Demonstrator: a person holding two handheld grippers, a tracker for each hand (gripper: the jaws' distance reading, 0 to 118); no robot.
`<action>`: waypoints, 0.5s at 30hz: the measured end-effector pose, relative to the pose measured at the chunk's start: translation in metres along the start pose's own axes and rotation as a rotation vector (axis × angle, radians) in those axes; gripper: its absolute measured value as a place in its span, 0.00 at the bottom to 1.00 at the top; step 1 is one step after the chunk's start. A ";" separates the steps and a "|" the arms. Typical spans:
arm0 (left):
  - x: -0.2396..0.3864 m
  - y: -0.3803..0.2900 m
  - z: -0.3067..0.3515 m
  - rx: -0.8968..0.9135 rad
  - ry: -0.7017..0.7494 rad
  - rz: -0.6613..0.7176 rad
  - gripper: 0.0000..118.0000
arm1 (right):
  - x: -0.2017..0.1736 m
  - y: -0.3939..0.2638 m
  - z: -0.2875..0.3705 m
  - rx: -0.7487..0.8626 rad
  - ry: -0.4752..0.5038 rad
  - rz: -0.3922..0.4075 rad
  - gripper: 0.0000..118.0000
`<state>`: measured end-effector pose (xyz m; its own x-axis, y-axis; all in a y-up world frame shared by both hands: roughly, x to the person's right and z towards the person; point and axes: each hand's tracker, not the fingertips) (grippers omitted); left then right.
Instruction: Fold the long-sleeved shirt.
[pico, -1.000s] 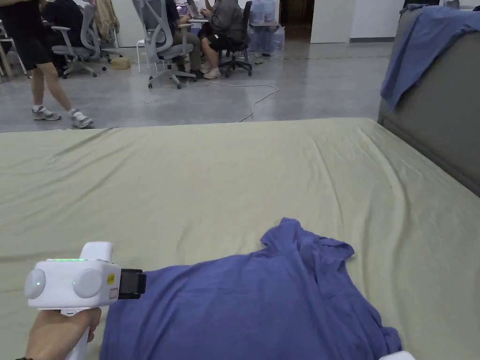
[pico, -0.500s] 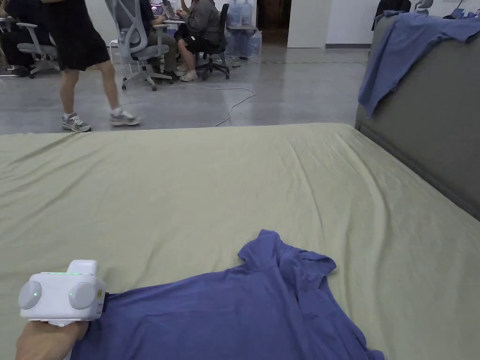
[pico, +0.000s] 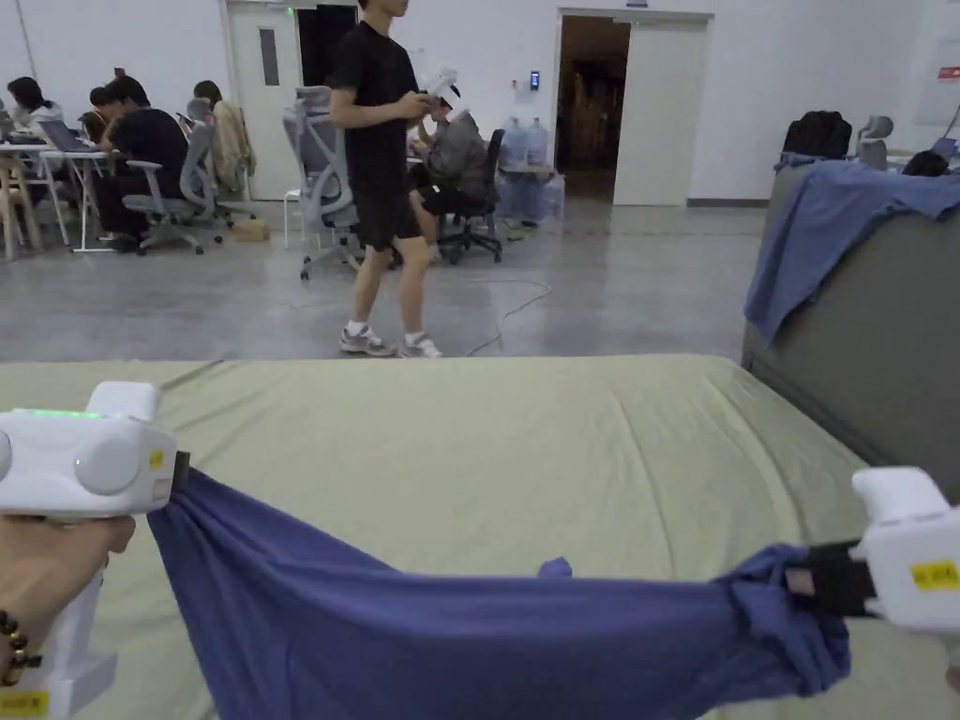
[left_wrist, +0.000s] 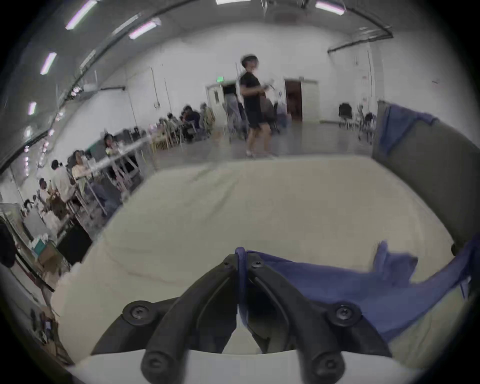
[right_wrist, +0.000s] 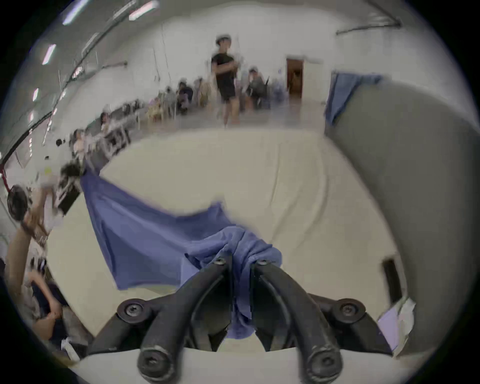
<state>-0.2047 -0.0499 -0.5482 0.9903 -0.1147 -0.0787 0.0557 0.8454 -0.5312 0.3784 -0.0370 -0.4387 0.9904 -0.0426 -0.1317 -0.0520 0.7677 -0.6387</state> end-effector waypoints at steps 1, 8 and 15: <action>-0.005 0.021 0.014 0.034 0.026 0.001 0.01 | 0.005 0.036 0.011 0.060 -0.020 -0.008 0.06; -0.023 0.167 0.101 0.231 0.079 0.072 0.01 | -0.006 0.241 0.090 0.314 -0.137 -0.024 0.06; -0.007 0.243 0.157 0.356 0.138 0.043 0.01 | -0.015 0.326 0.111 0.354 -0.277 -0.058 0.06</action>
<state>-0.1777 0.2384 -0.5441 0.9677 -0.1234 -0.2199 0.0790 0.9766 -0.2003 0.3613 0.2846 -0.5609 0.9898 0.0436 0.1358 0.0043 0.9425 -0.3342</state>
